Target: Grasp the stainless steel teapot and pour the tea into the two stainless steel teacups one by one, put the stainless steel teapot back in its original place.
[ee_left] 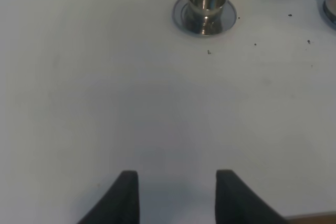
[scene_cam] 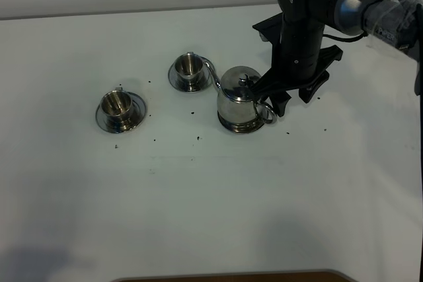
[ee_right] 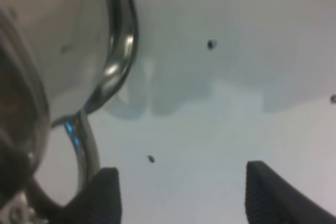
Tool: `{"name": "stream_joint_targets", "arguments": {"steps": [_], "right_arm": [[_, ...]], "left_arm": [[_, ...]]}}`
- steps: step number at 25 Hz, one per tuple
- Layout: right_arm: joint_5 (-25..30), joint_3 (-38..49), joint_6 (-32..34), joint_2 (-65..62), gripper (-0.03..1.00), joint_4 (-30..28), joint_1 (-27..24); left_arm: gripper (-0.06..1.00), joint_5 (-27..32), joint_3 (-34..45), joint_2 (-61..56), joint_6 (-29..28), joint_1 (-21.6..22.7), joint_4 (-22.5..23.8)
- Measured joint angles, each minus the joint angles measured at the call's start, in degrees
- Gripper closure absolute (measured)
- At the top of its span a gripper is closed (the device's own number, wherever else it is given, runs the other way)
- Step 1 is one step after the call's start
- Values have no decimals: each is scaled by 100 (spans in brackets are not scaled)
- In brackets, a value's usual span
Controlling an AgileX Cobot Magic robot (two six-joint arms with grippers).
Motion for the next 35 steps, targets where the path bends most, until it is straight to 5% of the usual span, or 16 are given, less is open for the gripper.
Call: {"name": "stream_joint_targets", "arguments": {"steps": [29, 35], "right_arm": [[-1, 1045, 342, -978, 45, 218, 228], [-3, 1095, 479, -1494, 45, 736, 329]], "left_arm": [[55, 0, 0, 0, 0, 0, 0], [55, 0, 0, 0, 0, 0, 0]]}}
